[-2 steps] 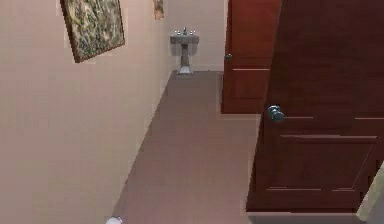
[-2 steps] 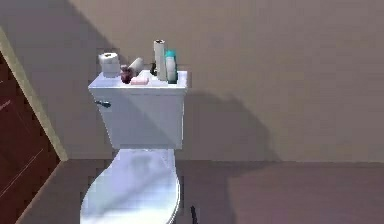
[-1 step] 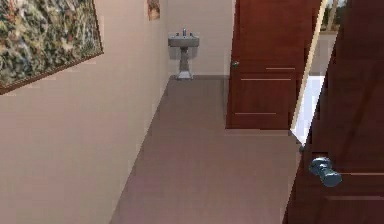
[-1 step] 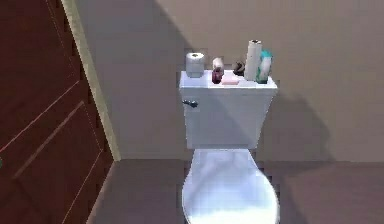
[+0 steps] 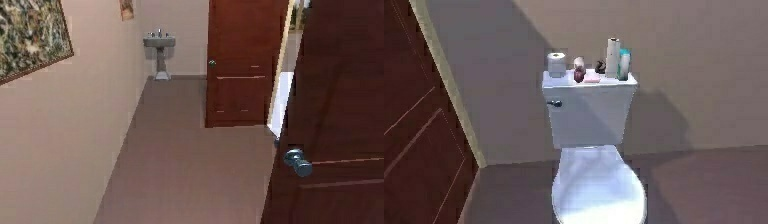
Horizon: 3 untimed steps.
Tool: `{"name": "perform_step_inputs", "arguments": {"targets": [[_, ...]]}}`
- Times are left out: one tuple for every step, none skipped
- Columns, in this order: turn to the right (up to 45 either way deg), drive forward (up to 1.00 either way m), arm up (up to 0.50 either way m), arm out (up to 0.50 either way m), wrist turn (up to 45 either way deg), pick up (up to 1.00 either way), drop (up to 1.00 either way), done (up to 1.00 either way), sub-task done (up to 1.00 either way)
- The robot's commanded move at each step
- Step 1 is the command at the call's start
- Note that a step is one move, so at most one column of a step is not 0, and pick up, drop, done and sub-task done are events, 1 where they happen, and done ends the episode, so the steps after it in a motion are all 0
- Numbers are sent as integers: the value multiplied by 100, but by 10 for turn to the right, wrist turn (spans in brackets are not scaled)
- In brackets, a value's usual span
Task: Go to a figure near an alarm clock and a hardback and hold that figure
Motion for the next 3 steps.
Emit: {"name": "perform_step_inputs", "arguments": {"targets": [[0,90,0,0,0,0,0,0,0],[450,0,0,0,0,0,0,0,0],[30,0,0,0,0,0,0,0,0]]}}
